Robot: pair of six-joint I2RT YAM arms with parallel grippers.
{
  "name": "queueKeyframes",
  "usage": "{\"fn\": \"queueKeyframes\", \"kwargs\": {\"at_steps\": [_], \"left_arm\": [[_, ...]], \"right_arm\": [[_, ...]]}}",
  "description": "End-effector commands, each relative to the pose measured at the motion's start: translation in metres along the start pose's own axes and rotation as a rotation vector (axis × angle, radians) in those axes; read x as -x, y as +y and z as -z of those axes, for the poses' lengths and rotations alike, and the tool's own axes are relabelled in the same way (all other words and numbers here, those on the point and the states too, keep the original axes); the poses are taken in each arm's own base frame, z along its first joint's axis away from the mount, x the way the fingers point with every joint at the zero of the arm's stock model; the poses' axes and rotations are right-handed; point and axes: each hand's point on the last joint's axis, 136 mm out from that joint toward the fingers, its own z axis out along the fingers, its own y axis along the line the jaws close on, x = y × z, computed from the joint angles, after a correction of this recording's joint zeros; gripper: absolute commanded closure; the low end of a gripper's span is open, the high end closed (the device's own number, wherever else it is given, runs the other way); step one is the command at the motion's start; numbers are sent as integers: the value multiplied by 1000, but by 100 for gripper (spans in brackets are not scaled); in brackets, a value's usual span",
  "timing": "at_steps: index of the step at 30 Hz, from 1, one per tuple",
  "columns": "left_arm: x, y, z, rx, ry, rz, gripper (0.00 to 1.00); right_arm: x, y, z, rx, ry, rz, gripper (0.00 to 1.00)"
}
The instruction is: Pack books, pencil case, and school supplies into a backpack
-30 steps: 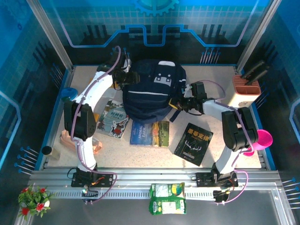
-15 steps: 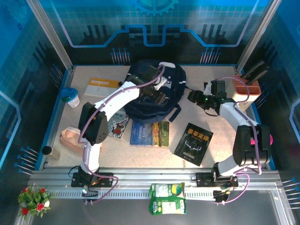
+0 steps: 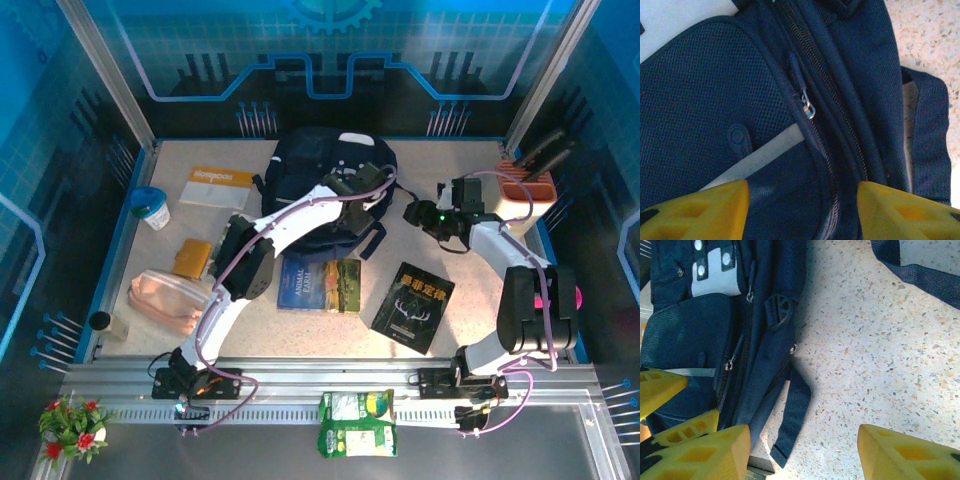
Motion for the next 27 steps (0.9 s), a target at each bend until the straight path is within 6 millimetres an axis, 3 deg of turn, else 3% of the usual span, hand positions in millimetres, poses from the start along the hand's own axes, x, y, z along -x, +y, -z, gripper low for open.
{"fn": "queueKeyframes", "kwargs": {"at_steps": [1, 6, 9, 13, 16, 21, 27], "left_arm": [[-3, 6, -5, 68, 30, 5, 44], [-13, 8, -17, 123, 74, -10, 51], [-15, 9, -19, 131, 80, -7, 61], [-5, 11, -10, 129, 49, 21, 86], [12, 18, 12, 118, -17, 57, 100], [40, 48, 67, 110, -167, 146, 100], [50, 81, 122, 52, -307, 238, 100]], "right_arm": [[0, -6, 2, -1, 0, -23, 41], [-1, -7, 1, 2, 2, -33, 42], [0, -7, 0, 6, 0, -34, 42], [3, -4, -4, 28, 2, -30, 43], [6, 2, -10, 73, 3, -15, 43], [16, 15, -20, 157, 2, 27, 43], [26, 33, -32, 252, -9, 120, 44]]}}
